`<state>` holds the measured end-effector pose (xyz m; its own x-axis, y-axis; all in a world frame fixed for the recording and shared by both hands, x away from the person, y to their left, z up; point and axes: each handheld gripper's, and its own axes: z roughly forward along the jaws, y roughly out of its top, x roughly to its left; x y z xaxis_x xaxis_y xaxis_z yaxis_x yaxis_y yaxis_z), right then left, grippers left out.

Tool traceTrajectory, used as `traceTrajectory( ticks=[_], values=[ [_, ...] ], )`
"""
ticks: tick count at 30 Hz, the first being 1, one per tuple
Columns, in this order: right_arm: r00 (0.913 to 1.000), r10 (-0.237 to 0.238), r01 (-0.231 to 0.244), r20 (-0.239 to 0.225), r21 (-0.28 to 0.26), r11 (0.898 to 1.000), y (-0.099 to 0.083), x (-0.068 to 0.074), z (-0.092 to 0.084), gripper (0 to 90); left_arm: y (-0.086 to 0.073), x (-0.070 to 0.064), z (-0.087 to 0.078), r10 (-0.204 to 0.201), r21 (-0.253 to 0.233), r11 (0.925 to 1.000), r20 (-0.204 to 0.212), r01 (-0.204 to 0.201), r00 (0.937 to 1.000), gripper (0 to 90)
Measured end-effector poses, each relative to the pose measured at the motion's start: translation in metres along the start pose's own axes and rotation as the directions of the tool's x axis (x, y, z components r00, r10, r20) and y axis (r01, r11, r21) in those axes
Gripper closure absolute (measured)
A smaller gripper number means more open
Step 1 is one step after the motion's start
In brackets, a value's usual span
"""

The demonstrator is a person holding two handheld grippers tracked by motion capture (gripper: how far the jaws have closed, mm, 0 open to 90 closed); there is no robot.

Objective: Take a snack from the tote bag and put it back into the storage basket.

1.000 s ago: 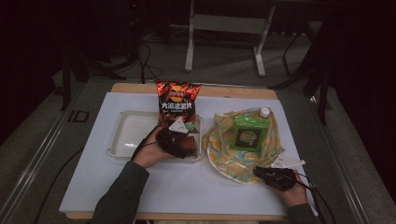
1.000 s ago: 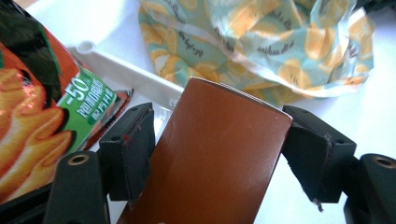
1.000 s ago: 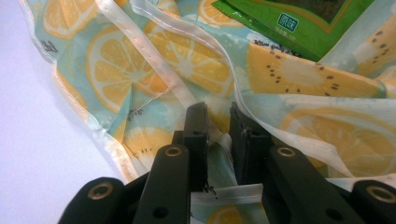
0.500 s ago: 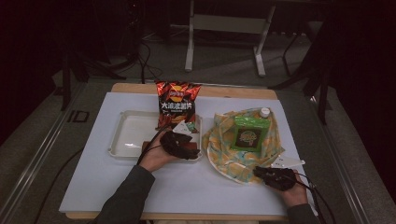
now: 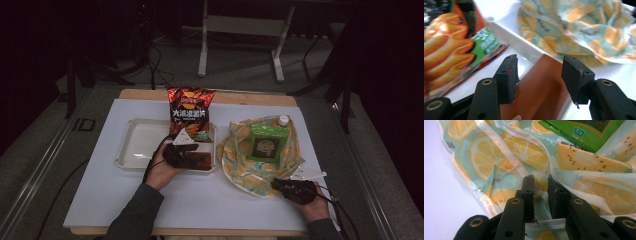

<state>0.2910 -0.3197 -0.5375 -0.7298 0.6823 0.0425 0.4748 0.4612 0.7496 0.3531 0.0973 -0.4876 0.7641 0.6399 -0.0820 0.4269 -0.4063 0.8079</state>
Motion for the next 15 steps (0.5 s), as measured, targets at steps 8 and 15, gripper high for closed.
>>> traceTrajectory(
  ticks=[8, 15],
  values=[
    [1.0, 0.001, -0.001, 0.0, 0.0, 1.0, 0.0, 0.0, 0.0, 75.8, 0.012, 0.004, 0.007, -0.055, -0.019, 0.9983, -0.084, 0.054, 0.995, 58.3],
    [1.0, 0.001, -0.001, -0.001, 0.001, 1.0, 0.0, 0.0, 0.0, 75.8, 0.016, 0.003, 0.017, -0.059, 0.051, 0.9965, -0.128, 0.066, 0.99, 82.3]
  ],
)
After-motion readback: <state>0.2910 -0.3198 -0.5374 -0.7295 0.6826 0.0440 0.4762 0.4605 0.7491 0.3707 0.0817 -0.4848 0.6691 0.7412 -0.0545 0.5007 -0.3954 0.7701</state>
